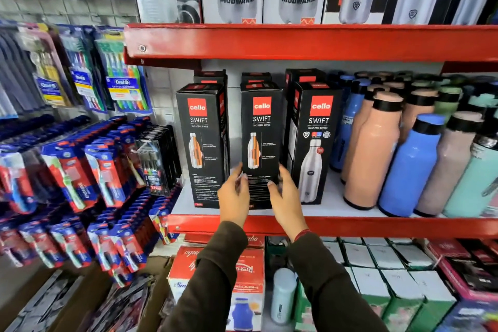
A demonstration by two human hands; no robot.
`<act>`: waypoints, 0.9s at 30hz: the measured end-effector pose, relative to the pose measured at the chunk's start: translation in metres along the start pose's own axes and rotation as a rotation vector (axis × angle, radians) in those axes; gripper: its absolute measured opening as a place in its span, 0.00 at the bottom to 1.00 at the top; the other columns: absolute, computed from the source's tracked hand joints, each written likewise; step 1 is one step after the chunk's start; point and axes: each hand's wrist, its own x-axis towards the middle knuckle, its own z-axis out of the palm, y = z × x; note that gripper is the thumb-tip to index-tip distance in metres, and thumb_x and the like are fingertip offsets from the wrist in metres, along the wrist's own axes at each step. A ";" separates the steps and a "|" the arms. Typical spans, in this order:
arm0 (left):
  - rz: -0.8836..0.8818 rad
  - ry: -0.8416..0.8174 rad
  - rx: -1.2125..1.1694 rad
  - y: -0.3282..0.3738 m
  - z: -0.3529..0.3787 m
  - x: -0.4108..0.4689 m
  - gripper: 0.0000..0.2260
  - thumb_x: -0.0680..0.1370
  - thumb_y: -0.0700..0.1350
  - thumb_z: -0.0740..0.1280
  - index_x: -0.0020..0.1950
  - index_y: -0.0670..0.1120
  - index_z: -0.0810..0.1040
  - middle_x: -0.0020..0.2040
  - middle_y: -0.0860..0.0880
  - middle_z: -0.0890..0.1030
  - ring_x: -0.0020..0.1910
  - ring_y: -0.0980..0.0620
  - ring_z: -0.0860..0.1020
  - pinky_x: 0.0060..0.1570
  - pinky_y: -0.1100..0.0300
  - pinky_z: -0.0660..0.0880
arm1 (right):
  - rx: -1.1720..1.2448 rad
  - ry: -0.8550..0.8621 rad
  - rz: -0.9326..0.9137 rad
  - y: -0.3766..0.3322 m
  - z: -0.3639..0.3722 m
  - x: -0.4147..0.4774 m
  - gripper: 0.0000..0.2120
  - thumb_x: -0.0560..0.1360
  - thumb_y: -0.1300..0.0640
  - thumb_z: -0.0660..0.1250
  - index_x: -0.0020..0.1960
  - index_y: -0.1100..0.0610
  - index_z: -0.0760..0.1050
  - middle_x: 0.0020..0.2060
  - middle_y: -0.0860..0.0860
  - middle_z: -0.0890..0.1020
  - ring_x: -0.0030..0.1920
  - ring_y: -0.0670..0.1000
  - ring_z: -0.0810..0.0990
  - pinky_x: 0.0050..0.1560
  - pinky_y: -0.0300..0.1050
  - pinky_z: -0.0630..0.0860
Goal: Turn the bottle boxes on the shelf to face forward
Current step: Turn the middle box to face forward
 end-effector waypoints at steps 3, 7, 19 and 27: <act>0.015 0.008 -0.088 0.003 -0.005 -0.001 0.16 0.82 0.46 0.64 0.69 0.45 0.76 0.63 0.47 0.82 0.61 0.57 0.80 0.62 0.69 0.73 | -0.050 0.023 -0.034 0.000 -0.004 0.001 0.30 0.76 0.58 0.68 0.75 0.51 0.63 0.67 0.49 0.76 0.68 0.47 0.73 0.70 0.52 0.71; -0.016 0.080 -0.237 0.007 -0.007 -0.005 0.11 0.82 0.51 0.62 0.59 0.53 0.82 0.57 0.57 0.84 0.55 0.70 0.79 0.61 0.60 0.76 | -0.098 0.038 -0.078 -0.006 -0.003 0.004 0.37 0.66 0.50 0.78 0.71 0.44 0.65 0.59 0.40 0.80 0.61 0.36 0.76 0.61 0.37 0.74; 0.159 0.103 -0.126 0.008 -0.008 -0.008 0.14 0.84 0.48 0.59 0.67 0.51 0.77 0.65 0.52 0.80 0.65 0.59 0.77 0.65 0.69 0.71 | -0.077 0.099 -0.065 -0.012 0.002 0.007 0.44 0.57 0.44 0.80 0.69 0.41 0.64 0.58 0.39 0.79 0.59 0.40 0.78 0.60 0.39 0.76; 0.038 -0.004 -0.028 0.004 -0.010 0.009 0.20 0.83 0.41 0.58 0.76 0.44 0.65 0.71 0.43 0.75 0.70 0.49 0.73 0.71 0.56 0.68 | -0.023 -0.029 -0.110 -0.007 -0.005 0.006 0.46 0.65 0.53 0.75 0.78 0.45 0.56 0.74 0.41 0.67 0.74 0.41 0.65 0.73 0.44 0.65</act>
